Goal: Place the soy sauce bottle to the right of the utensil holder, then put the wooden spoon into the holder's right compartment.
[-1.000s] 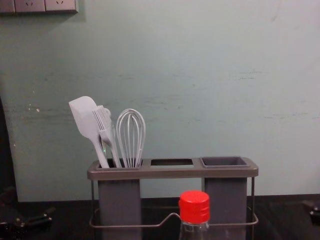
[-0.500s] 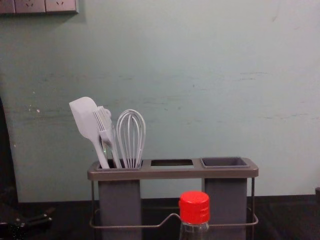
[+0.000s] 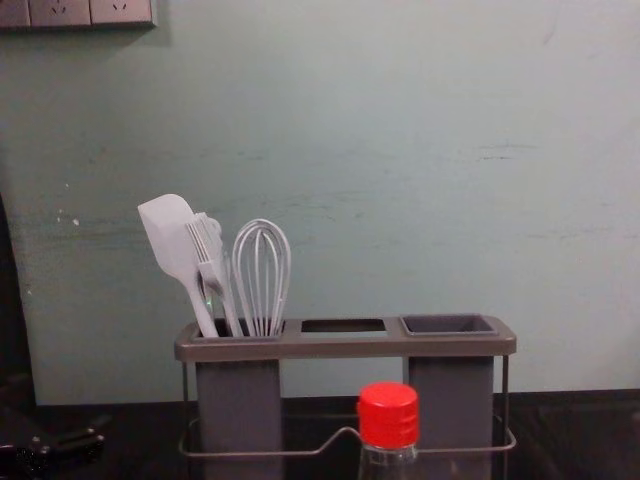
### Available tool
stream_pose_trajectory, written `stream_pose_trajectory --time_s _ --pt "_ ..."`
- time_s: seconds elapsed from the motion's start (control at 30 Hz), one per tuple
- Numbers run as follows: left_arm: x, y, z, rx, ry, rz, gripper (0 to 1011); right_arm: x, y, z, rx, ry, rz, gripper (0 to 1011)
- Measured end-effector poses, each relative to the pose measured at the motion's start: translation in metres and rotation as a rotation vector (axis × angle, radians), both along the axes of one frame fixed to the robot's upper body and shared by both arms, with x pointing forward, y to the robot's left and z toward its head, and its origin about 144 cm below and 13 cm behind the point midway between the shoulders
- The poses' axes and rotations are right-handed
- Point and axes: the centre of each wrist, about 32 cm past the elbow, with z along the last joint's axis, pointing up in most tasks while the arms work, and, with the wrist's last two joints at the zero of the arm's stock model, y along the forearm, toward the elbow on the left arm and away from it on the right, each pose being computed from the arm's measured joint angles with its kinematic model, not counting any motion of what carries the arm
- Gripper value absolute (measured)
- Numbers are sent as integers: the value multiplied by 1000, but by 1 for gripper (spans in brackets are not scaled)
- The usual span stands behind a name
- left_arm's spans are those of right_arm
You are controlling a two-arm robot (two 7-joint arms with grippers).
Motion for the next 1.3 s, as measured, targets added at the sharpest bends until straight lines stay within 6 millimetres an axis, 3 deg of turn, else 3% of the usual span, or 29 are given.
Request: stream_pose_trajectory --time_s 0.67,1.3 --pt "0 0 0 0 0 0 1005 10 52 -11 -18 -123 196 1002" --pt "0 0 0 0 0 0 1005 35 93 -17 12 -56 212 1002"
